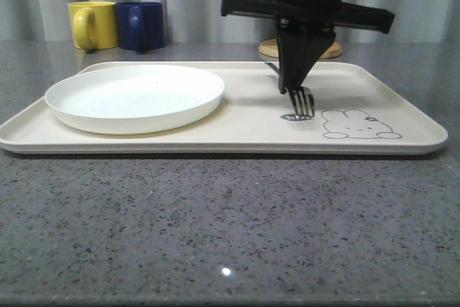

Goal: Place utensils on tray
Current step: 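Grasp the steel fork on the counter with the right gripper, then lower the fork onto the tray beside the plate and release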

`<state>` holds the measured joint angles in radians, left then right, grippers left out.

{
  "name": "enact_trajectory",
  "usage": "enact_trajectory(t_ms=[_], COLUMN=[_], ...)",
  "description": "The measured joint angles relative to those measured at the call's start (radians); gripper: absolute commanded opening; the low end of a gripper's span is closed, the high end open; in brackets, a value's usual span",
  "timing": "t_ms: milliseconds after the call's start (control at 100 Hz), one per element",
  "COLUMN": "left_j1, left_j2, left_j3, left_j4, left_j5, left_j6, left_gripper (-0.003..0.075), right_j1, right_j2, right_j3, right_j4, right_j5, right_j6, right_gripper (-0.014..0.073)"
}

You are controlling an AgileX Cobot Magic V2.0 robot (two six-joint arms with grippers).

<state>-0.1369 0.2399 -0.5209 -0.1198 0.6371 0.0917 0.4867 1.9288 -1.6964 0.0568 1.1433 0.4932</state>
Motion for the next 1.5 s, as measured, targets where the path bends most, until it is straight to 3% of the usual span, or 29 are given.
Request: enact_trajectory(t_ms=[350, 420, 590, 660, 1010, 1341, 1501], left_j1=[0.000, 0.000, 0.000, 0.000, 0.000, 0.000, 0.000], left_j2=[0.000, 0.000, 0.000, 0.000, 0.000, 0.000, 0.000], left_j3=[0.000, 0.000, 0.000, 0.000, 0.000, 0.000, 0.000], left_j4=[0.000, 0.000, 0.000, 0.000, 0.000, 0.000, 0.000], left_j5=[0.000, 0.000, 0.000, 0.000, 0.000, 0.000, 0.000], left_j6=[0.000, 0.000, 0.000, 0.000, 0.000, 0.000, 0.000], left_gripper=[-0.0019, -0.0019, -0.0019, -0.0019, -0.0019, -0.0019, -0.0019], right_j1=[0.000, 0.000, 0.000, 0.000, 0.002, -0.016, -0.097], right_j2=[0.039, 0.039, 0.039, 0.039, -0.017, -0.151, -0.160], right_j3=[-0.004, -0.004, -0.004, -0.004, -0.004, -0.004, -0.004], right_j4=[0.065, 0.066, 0.069, 0.071, 0.042, -0.247, -0.274], right_j5=[-0.051, -0.051, -0.053, -0.060, -0.061, 0.078, 0.088], right_j6=[0.033, 0.035, 0.037, 0.037, 0.016, -0.039, -0.089], right_gripper=[-0.0053, 0.0014, 0.0311, 0.0363, 0.0360, 0.0360, 0.0360])
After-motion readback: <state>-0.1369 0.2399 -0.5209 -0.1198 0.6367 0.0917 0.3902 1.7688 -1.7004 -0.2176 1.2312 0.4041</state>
